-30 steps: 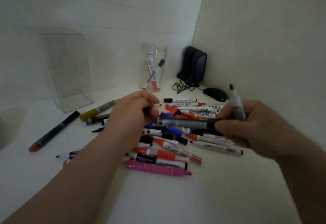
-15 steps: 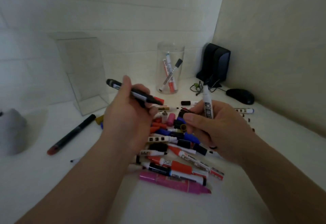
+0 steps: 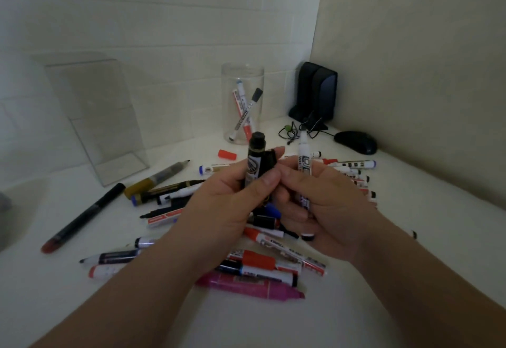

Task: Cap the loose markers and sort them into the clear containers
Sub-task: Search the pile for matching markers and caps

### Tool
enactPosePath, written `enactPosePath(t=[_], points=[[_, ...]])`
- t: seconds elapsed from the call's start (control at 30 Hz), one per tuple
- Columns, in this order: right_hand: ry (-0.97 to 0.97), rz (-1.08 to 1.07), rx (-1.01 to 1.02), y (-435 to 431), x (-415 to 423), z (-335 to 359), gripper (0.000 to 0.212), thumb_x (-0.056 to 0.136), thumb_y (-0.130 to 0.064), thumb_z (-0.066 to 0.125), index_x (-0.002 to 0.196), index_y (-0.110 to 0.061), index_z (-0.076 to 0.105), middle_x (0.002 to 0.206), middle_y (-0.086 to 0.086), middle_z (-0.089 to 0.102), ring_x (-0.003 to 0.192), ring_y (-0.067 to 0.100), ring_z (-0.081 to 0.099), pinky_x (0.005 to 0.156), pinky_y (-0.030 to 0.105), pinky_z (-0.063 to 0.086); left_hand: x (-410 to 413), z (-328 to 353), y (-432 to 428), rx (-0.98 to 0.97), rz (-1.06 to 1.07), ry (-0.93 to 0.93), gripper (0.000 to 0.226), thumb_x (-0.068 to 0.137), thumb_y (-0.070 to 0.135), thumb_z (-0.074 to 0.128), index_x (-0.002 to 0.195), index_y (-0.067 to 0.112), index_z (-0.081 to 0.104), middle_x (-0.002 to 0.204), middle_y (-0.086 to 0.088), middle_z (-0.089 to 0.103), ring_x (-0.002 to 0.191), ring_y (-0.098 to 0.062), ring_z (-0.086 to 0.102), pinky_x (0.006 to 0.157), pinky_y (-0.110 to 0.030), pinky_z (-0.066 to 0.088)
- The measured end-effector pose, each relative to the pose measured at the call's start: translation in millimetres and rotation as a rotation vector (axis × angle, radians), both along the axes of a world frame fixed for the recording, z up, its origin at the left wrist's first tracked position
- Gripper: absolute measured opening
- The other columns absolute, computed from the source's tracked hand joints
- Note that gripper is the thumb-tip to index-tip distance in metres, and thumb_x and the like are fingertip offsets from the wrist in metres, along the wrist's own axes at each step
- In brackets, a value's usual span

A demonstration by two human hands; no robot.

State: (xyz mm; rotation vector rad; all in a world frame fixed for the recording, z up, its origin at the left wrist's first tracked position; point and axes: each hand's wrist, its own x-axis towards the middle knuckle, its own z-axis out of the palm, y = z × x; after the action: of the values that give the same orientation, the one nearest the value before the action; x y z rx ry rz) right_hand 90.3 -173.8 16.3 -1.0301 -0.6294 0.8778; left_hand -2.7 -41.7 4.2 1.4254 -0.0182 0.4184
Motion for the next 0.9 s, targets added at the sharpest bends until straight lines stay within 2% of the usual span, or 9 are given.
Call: enactPosePath(t=[0.07,0.23,0.3,0.37,0.47,0.6,0.73,0.8,0.9], points=[[-0.073,-0.049,-0.063,0.8,-3.6,2.2,0.017,0.089,-0.019,0.060,0.094,-0.003,0.058,0.062,0.007,0.054,0.039,0.010,0.037,0.035,0.018,0.025,-1.2,1.8,-0.5,0.015,0.017,-0.011,0.023,0.085,0.025,0.062,0.100,0.027,0.079,0.086,-0.018,0.073,0.080,-0.014,0.073,0.075,-0.019,0.055],[-0.528,-0.366,-0.175,-14.4,1.8,16.4,0.033,0.072,-0.032,0.069,0.101,-0.017,0.070,0.058,-0.004,0.054,0.043,0.005,0.045,0.042,0.014,0.039,-6.8,8.5,3.9,0.164,-0.001,0.094,0.021,0.080,0.034,0.062,0.067,0.030,0.078,0.069,0.009,0.073,0.066,-0.001,0.069,0.064,-0.011,0.050],[-0.489,-0.217,-0.087,-22.0,6.3,19.9,0.036,0.073,-0.027,0.071,0.108,-0.018,0.072,0.057,-0.002,0.050,0.042,0.009,0.038,0.040,0.019,0.035,-7.6,8.7,4.8,0.258,-0.021,0.134,0.022,0.080,0.045,0.064,0.081,0.030,0.080,0.083,0.000,0.077,0.081,-0.013,0.073,0.074,-0.026,0.053],[-0.457,-0.062,-0.102,-24.8,8.6,19.5,0.031,0.073,-0.026,0.073,0.104,-0.021,0.075,0.053,-0.003,0.051,0.040,0.011,0.032,0.040,0.021,0.028,-8.7,7.1,5.1,0.295,-0.051,0.178,0.036,0.080,0.062,0.065,0.090,0.029,0.078,0.094,-0.029,0.068,0.087,-0.044,0.066,0.080,-0.059,0.053],[-0.379,0.027,-0.113,-25.6,10.9,18.3,0.020,0.074,-0.021,0.079,0.094,-0.020,0.078,0.048,-0.004,0.051,0.037,0.009,0.029,0.039,0.019,0.023,-8.2,2.6,7.5,0.237,-0.109,0.239,0.047,0.075,0.072,0.067,0.096,0.031,0.077,0.102,-0.043,0.059,0.092,-0.061,0.057,0.087,-0.074,0.046],[-0.417,-0.010,-0.077,-26.7,14.4,16.6,0.017,0.078,-0.019,0.077,0.093,-0.013,0.075,0.062,0.010,0.061,0.038,0.010,0.035,0.038,0.019,0.031,-6.3,1.2,6.3,0.160,-0.092,0.247,0.059,0.061,0.076,0.076,0.093,0.026,0.078,0.103,-0.027,0.070,0.103,-0.051,0.063,0.096,-0.067,0.048],[-0.558,-0.101,-0.080,-28.3,8.9,19.0,0.022,0.074,-0.021,0.074,0.095,-0.013,0.073,0.076,0.012,0.070,0.044,0.008,0.051,0.043,0.017,0.041,-5.6,1.1,9.1,-0.040,-0.125,0.296,0.085,0.066,0.062,0.083,0.112,-0.007,0.062,0.112,-0.042,0.059,0.106,-0.062,0.055,0.098,-0.074,0.042],[-0.649,-0.170,-0.107,-29.4,4.2,21.9,0.023,0.074,-0.017,0.072,0.097,-0.011,0.072,0.074,0.005,0.072,0.050,0.005,0.061,0.050,0.012,0.047,-3.1,-1.0,9.9,-0.065,-0.105,0.258,0.071,0.072,0.055,0.084,0.099,-0.008,0.065,0.097,-0.038,0.061,0.088,-0.057,0.057,0.093,-0.062,0.050],[-0.749,-0.249,-0.145,-30.7,1.3,23.7,0.025,0.074,-0.018,0.072,0.099,-0.016,0.072,0.074,-0.001,0.073,0.055,0.003,0.063,0.055,0.011,0.049,0.0,-2.8,9.0,-0.128,-0.094,0.185,0.029,0.075,0.036,0.075,0.080,0.008,0.071,0.071,-0.009,0.056,0.065,-0.018,0.047,0.067,-0.031,0.041]])
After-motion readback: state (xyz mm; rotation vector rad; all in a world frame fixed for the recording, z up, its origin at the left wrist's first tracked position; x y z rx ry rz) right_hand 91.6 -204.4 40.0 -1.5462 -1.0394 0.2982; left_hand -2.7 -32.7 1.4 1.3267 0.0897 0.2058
